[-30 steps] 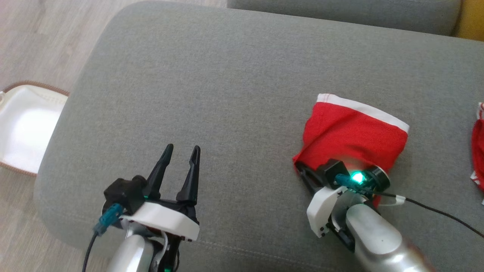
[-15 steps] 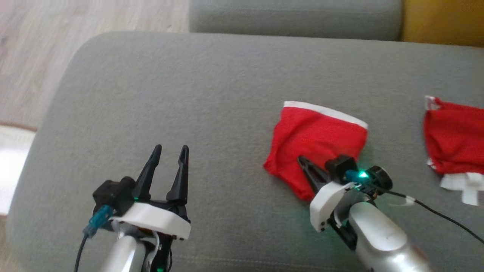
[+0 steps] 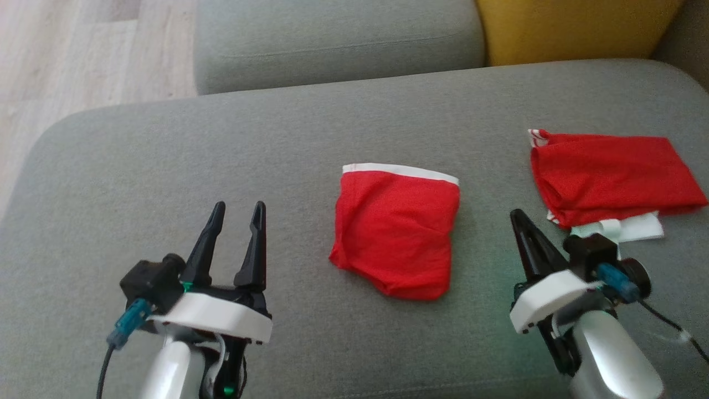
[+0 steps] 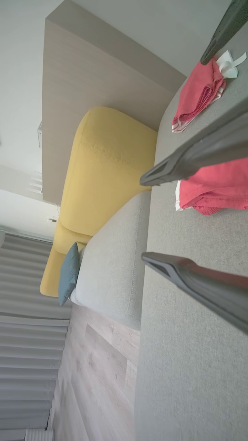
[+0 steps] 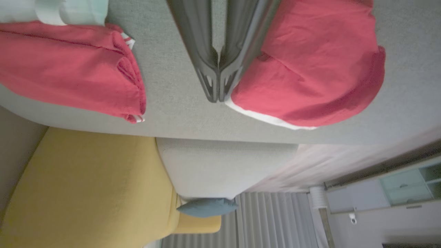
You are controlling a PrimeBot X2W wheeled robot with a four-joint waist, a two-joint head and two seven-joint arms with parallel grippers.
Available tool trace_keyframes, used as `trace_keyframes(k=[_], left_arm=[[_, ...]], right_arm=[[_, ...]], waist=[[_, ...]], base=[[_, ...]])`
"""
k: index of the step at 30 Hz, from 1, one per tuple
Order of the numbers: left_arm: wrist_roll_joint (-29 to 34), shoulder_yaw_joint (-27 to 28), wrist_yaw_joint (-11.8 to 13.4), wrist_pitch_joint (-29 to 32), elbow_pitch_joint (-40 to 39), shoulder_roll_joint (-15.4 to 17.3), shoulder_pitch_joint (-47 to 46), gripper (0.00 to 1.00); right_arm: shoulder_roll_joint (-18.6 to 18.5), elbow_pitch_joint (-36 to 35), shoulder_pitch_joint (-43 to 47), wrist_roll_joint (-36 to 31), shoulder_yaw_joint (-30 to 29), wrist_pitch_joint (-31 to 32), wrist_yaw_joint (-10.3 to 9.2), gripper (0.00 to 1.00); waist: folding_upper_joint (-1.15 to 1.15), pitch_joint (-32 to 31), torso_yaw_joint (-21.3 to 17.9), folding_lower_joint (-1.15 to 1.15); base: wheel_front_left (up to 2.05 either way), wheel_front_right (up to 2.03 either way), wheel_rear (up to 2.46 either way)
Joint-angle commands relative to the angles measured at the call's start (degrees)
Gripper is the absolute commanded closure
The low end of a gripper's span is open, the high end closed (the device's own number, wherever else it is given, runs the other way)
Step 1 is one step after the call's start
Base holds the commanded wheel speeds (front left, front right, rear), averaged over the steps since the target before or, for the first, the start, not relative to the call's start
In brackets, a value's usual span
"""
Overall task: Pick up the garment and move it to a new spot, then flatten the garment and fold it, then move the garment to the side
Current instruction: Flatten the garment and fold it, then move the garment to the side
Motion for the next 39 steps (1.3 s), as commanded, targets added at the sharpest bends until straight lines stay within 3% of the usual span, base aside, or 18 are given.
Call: trace_keyframes(k=[1, 10, 11, 12, 13, 22, 31, 39], left_arm=[[-0.1, 2.1, 0.2, -0.7, -2.3, 0.2, -1.8, 0.0], [1.7, 0.3, -0.4, -0.7, 1.5, 0.2, -0.3, 0.0], [1.9, 0.2, -0.4, -0.7, 1.7, 0.2, -0.1, 0.0], [2.0, 0.1, -0.4, -0.7, 1.8, 0.2, -0.1, 0.0], [2.0, 0.2, -0.4, -0.7, 1.8, 0.2, 0.0, 0.0], [1.9, -0.4, -0.6, -0.7, 1.3, 0.2, -0.7, 0.0], [2.5, -1.8, -1.3, -0.7, 2.3, 0.2, -1.8, 0.0], [2.8, -3.0, -1.6, -0.7, 2.7, 0.2, -3.6, 0.0]], right_arm=[[0.8, -3.0, -0.3, -0.5, 0.3, -0.9, -0.04, 1.0], [3.4, -13.4, 8.7, -1.8, -5.7, -2.1, -0.04, 1.0], [3.4, -14.0, 9.2, -1.8, -6.3, -2.1, -0.04, 0.85], [3.5, -14.5, 9.7, -1.5, -6.4, -2.2, -0.04, 0.05], [3.5, -14.9, 10.0, -0.8, -6.3, -2.2, -0.04, 0.0], [3.5, -16.0, 10.3, 0.8, -4.8, -1.0, -0.04, 0.0], [3.5, -11.5, 6.5, 6.7, -1.9, 3.4, -0.04, 0.0], [3.6, -2.5, -0.4, 19.0, -0.9, 7.2, -0.04, 0.0]], waist=[[0.0, -0.2, -0.9, 0.0], [0.0, -0.6, -2.6, 0.0], [0.0, -0.5, -2.7, 0.0], [0.0, -0.5, -2.7, 0.0], [0.0, -0.4, -2.7, 0.0], [0.0, 1.5, -0.7, 0.0], [0.0, 5.3, 3.3, 0.0], [0.0, 8.6, 8.1, 0.0]], base=[[0.0, 0.0, 0.0], [0.0, 0.0, 0.0], [0.0, 0.0, 0.0], [0.0, 0.0, 0.0], [0.0, 0.0, 0.0], [0.0, 0.0, 0.0], [0.0, 0.0, 0.0], [0.0, 0.0, 0.0]])
